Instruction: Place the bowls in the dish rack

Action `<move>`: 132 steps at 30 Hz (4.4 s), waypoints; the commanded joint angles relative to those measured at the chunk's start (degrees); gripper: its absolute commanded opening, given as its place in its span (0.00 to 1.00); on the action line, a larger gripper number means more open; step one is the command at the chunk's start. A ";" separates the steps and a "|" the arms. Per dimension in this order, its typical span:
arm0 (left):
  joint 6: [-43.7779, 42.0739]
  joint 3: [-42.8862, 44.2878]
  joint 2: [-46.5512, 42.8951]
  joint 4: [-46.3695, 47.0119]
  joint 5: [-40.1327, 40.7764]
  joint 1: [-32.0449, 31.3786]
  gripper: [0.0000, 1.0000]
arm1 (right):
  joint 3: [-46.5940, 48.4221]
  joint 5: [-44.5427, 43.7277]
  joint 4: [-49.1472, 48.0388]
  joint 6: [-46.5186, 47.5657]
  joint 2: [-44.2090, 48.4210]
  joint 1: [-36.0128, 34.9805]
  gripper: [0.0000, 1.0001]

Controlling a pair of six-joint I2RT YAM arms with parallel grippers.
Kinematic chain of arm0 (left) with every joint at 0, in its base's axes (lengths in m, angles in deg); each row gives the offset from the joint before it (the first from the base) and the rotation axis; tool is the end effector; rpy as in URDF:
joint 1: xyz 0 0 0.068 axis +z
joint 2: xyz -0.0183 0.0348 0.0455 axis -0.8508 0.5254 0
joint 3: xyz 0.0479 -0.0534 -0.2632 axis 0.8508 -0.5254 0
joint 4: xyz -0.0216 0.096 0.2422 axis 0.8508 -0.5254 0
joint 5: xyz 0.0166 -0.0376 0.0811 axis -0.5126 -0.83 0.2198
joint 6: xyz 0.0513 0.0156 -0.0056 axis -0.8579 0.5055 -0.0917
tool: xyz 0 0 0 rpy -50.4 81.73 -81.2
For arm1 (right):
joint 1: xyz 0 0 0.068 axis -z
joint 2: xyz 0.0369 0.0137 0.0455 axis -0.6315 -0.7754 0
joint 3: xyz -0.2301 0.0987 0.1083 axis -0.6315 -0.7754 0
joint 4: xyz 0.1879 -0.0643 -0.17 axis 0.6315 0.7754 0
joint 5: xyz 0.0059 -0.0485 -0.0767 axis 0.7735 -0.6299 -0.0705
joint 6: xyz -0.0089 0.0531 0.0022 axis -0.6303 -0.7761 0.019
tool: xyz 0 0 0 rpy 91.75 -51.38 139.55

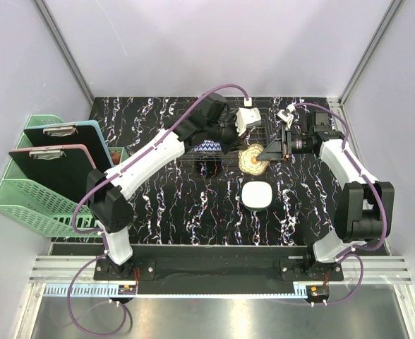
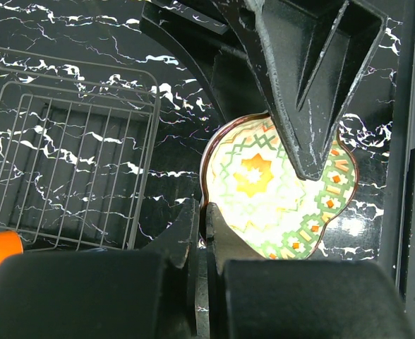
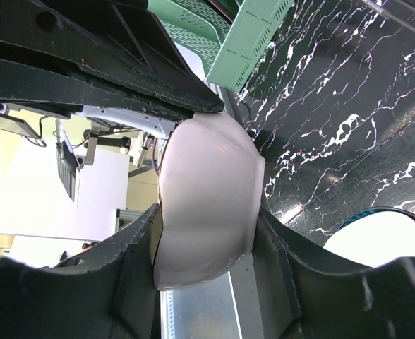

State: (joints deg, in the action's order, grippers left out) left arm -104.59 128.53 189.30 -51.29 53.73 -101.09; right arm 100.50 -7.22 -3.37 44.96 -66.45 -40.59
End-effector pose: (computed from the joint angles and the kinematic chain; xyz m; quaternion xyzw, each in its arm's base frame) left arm 0.2916 -0.2948 0.3673 0.5557 0.6602 -0.3162 0.3941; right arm 0.3152 0.0431 0.2748 -0.1817 0.7262 0.6333 0.1963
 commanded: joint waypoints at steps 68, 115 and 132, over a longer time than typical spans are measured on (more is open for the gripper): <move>-1.73 -38.99 -37.34 -0.41 10.92 30.48 0.73 | 64.49 -112.01 7.84 33.41 -46.87 -22.65 0.00; -2.34 -42.86 -41.74 0.20 5.82 35.40 0.72 | 58.69 -99.37 14.86 36.32 -45.30 -26.78 0.90; -2.17 -43.39 -42.88 -0.06 5.30 36.11 0.72 | 66.95 -104.18 16.20 36.40 -47.05 -26.69 0.89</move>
State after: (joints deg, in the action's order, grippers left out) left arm -106.32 85.82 148.45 -53.54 60.75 -65.37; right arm 162.23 -106.36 15.18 80.98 -114.71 -66.86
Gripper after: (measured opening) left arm 0.721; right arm 0.891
